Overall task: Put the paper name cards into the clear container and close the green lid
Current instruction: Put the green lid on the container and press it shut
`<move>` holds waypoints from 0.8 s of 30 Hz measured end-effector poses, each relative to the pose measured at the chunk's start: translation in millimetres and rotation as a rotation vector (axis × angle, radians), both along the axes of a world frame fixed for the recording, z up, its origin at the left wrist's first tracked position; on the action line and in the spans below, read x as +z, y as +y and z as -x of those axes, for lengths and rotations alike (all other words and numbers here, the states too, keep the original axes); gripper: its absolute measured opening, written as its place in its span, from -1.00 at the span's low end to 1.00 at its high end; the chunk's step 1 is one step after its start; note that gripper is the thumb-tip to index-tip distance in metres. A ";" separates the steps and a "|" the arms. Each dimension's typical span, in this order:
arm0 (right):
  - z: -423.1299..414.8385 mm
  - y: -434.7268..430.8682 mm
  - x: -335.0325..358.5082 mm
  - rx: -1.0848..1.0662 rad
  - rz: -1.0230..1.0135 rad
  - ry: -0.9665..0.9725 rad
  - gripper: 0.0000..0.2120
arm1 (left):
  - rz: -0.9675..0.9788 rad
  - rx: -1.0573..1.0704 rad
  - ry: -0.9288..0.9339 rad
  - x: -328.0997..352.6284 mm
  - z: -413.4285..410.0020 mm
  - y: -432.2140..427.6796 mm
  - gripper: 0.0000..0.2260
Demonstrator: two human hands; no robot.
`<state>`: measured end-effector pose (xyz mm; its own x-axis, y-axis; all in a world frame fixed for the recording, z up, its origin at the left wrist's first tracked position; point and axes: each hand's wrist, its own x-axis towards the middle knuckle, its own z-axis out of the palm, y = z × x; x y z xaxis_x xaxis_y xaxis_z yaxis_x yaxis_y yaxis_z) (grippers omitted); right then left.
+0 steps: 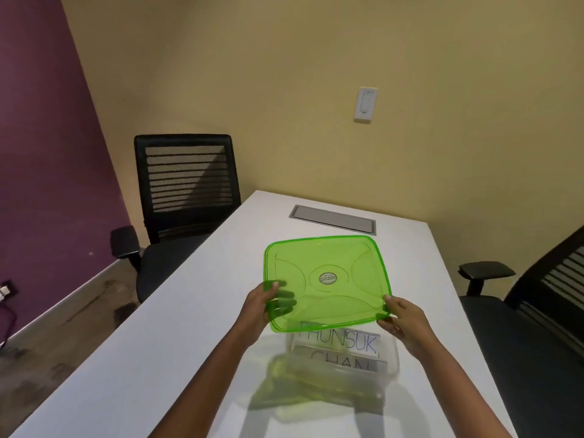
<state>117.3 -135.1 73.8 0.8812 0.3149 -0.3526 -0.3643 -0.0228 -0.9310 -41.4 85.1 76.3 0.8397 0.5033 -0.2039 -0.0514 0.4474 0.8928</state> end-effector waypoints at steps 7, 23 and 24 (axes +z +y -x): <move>-12.0 -25.8 -13.8 -0.139 -0.103 0.107 -0.85 | -0.067 -0.028 0.262 -18.3 -33.0 -10.9 -0.87; -4.3 -22.4 -69.4 -0.141 0.066 0.167 -0.81 | -0.255 -0.102 0.629 -54.3 -18.7 -10.1 -0.75; -4.1 -23.1 -70.7 -0.133 0.107 0.138 -0.83 | -0.251 -0.105 0.629 -55.4 -17.4 -10.9 -0.75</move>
